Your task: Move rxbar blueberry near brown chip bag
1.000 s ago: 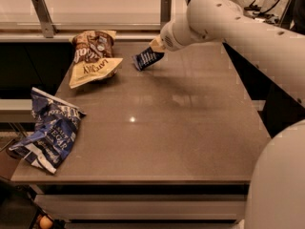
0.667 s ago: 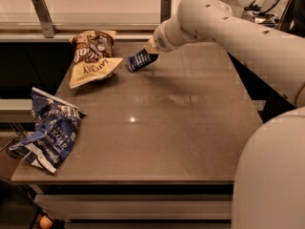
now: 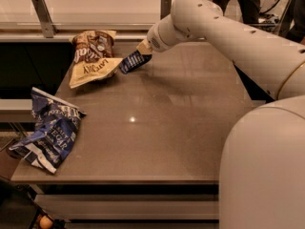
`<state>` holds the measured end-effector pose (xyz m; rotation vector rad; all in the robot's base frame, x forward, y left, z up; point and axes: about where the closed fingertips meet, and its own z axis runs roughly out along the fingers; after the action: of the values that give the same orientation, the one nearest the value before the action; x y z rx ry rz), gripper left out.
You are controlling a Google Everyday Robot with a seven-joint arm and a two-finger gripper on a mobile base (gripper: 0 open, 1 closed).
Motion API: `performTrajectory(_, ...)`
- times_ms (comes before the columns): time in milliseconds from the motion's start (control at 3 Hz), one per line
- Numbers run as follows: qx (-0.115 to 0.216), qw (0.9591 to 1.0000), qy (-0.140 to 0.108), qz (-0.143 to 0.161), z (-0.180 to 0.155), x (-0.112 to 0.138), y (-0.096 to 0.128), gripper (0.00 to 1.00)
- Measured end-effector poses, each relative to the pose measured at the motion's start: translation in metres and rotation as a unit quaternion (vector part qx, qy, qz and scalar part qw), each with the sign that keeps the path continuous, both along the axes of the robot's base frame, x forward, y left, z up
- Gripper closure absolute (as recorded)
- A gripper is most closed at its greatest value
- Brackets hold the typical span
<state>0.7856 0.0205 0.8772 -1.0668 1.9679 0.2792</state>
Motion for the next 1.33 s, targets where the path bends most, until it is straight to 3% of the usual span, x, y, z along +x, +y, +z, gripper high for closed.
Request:
performTrajectory(333, 0.000, 1.0000, 0.001, 0.002, -0.0014, 0.0001, 0.0018, 0.83)
performTrajectory(1333, -0.001, 1.0000, 0.005, 0.006, -0.0076, -0.0002, 0.0081, 0.13)
